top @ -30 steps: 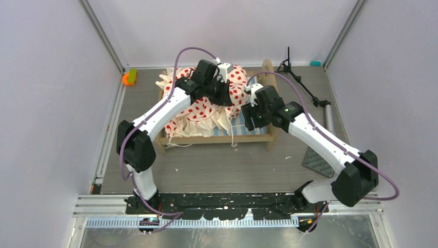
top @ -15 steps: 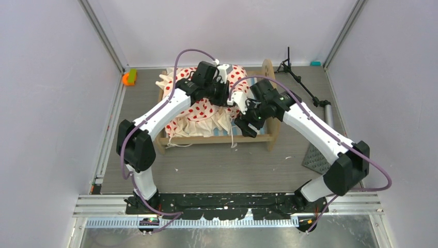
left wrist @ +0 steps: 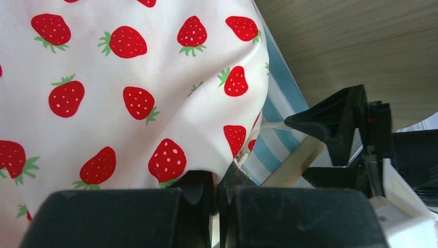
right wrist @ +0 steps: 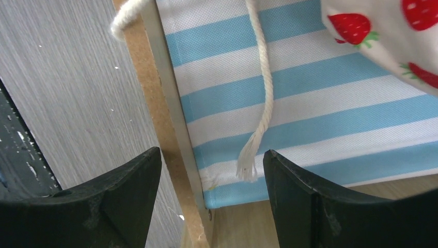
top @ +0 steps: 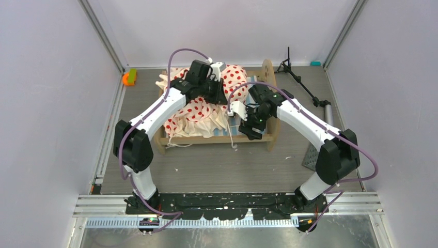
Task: Set up the pet bed
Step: Cross the ropes on the bed frame.
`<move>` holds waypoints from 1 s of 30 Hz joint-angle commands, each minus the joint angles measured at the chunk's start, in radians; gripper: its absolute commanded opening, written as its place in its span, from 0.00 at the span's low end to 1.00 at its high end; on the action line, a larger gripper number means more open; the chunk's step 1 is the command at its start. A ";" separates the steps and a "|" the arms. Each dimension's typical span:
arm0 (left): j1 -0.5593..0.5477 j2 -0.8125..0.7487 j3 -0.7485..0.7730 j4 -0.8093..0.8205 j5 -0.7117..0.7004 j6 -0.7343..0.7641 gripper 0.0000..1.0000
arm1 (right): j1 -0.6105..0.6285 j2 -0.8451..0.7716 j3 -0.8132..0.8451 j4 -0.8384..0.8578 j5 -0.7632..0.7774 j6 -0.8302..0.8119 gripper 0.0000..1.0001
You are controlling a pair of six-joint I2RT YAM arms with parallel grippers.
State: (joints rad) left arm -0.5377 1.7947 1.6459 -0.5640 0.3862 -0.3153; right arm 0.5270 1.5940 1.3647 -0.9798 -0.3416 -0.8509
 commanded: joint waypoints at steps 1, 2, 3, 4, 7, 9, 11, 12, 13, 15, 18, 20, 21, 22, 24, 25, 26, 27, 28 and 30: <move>0.010 -0.040 0.005 0.052 0.028 -0.010 0.00 | -0.005 0.003 -0.036 0.090 0.019 -0.037 0.77; 0.010 -0.037 0.007 0.050 0.031 -0.010 0.00 | -0.005 0.011 -0.038 0.090 0.019 -0.042 0.77; 0.010 -0.035 0.008 0.050 0.033 -0.011 0.00 | -0.006 0.020 -0.039 0.092 0.016 -0.043 0.77; 0.011 -0.032 0.011 0.048 0.036 -0.011 0.00 | -0.007 0.030 -0.037 0.092 0.010 -0.045 0.77; 0.012 -0.029 0.014 0.045 0.037 -0.010 0.00 | -0.007 0.053 -0.026 0.071 -0.030 -0.064 0.77; 0.012 -0.031 0.012 0.044 0.037 -0.008 0.00 | -0.007 0.070 -0.006 0.028 -0.063 -0.076 0.76; 0.012 -0.029 0.011 0.045 0.037 -0.007 0.00 | -0.007 0.084 0.009 -0.014 -0.086 -0.084 0.75; 0.012 -0.028 0.011 0.045 0.038 -0.008 0.00 | -0.007 0.087 0.012 -0.023 -0.089 -0.080 0.74; 0.012 -0.026 0.012 0.045 0.040 -0.009 0.00 | -0.007 0.089 0.013 -0.025 -0.091 -0.071 0.73; 0.012 -0.024 0.012 0.046 0.043 -0.011 0.00 | -0.007 0.089 0.018 -0.038 -0.106 -0.056 0.71; 0.012 -0.023 0.012 0.048 0.046 -0.011 0.00 | -0.007 0.079 0.031 -0.069 -0.135 -0.042 0.64; 0.012 -0.021 0.013 0.050 0.048 -0.013 0.00 | -0.006 0.063 0.031 -0.092 -0.160 -0.044 0.61; 0.012 -0.021 0.015 0.050 0.050 -0.013 0.00 | -0.004 0.056 0.031 -0.106 -0.173 -0.048 0.59; 0.012 -0.020 0.015 0.050 0.051 -0.013 0.00 | -0.004 0.049 0.033 -0.125 -0.185 -0.051 0.59; 0.013 -0.020 0.015 0.050 0.050 -0.012 0.00 | -0.003 0.038 0.036 -0.153 -0.217 -0.056 0.58; 0.014 -0.019 0.015 0.049 0.051 -0.011 0.00 | -0.002 0.031 0.035 -0.164 -0.233 -0.058 0.59; 0.015 -0.020 0.014 0.048 0.052 -0.011 0.00 | -0.002 0.025 0.030 -0.167 -0.247 -0.055 0.59; 0.016 -0.021 0.013 0.047 0.052 -0.011 0.00 | -0.001 0.018 0.024 -0.169 -0.257 -0.051 0.59; 0.016 -0.022 0.010 0.049 0.052 -0.011 0.00 | 0.001 0.012 0.019 -0.172 -0.263 -0.048 0.59; 0.017 -0.024 0.006 0.051 0.052 -0.011 0.00 | 0.008 0.008 0.015 -0.191 -0.270 -0.050 0.59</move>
State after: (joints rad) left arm -0.5316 1.7947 1.6459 -0.5564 0.4206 -0.3187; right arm 0.5217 1.6615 1.3651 -1.0969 -0.5293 -0.9035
